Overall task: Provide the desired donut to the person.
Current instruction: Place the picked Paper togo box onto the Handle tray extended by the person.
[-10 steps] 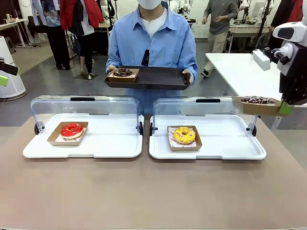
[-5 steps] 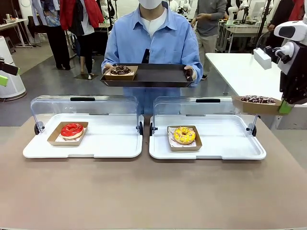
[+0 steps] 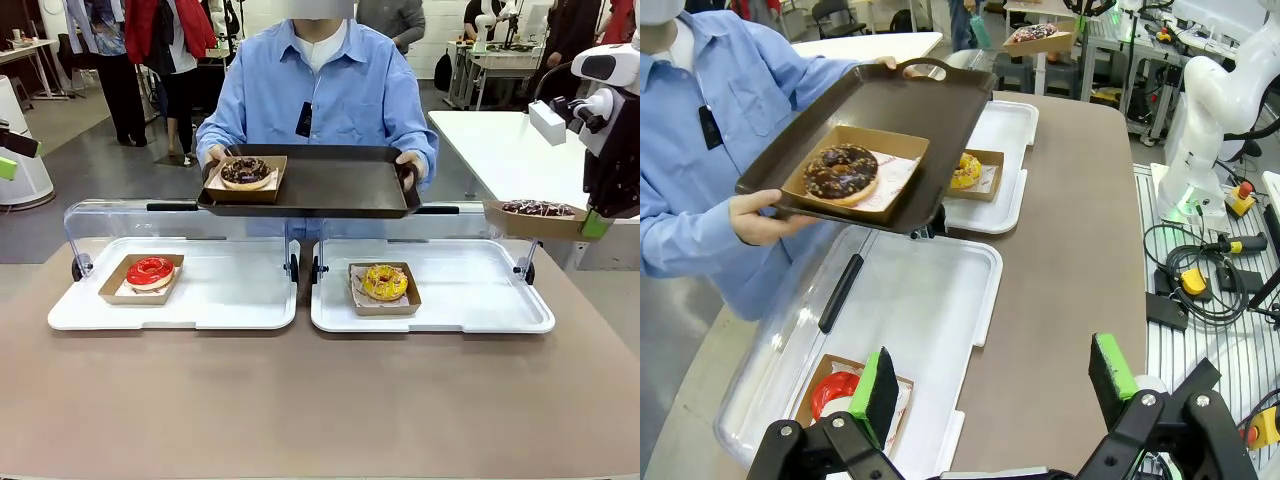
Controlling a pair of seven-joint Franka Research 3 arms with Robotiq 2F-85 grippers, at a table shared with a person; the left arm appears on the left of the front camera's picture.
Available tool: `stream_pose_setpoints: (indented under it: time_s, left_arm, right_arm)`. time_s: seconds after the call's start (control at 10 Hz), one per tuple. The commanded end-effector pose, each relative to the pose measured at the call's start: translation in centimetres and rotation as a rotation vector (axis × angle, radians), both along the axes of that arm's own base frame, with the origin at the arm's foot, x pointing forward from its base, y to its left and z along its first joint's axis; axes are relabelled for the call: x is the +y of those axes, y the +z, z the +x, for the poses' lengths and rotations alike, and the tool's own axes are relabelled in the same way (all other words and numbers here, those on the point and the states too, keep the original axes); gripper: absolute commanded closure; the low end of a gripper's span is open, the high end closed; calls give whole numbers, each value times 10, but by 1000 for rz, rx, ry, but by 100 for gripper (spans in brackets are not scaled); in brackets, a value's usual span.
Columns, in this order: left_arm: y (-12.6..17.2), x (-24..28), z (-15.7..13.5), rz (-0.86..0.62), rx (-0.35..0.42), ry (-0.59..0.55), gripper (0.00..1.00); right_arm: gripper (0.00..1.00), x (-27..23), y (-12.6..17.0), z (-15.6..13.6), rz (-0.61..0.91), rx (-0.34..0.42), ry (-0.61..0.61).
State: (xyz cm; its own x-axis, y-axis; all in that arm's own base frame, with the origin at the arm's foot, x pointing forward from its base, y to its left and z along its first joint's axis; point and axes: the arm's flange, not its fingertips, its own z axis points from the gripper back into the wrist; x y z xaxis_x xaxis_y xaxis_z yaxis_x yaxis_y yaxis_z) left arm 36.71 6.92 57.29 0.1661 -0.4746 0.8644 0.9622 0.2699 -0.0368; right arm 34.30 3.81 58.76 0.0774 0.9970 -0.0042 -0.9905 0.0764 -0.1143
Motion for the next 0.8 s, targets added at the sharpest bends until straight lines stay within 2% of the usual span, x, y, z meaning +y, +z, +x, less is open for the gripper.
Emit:
stream_pose_setpoints:
  time_s: [0.0,0.7]
  left_arm:
    - [1,1,0,-13,-8,-6,0]
    - [1,1,0,-13,-8,-6,0]
  right_arm:
    - [100,-1,-2,-2,-15,-3,-15]
    - [100,-1,-2,-2,-15,-3,-15]
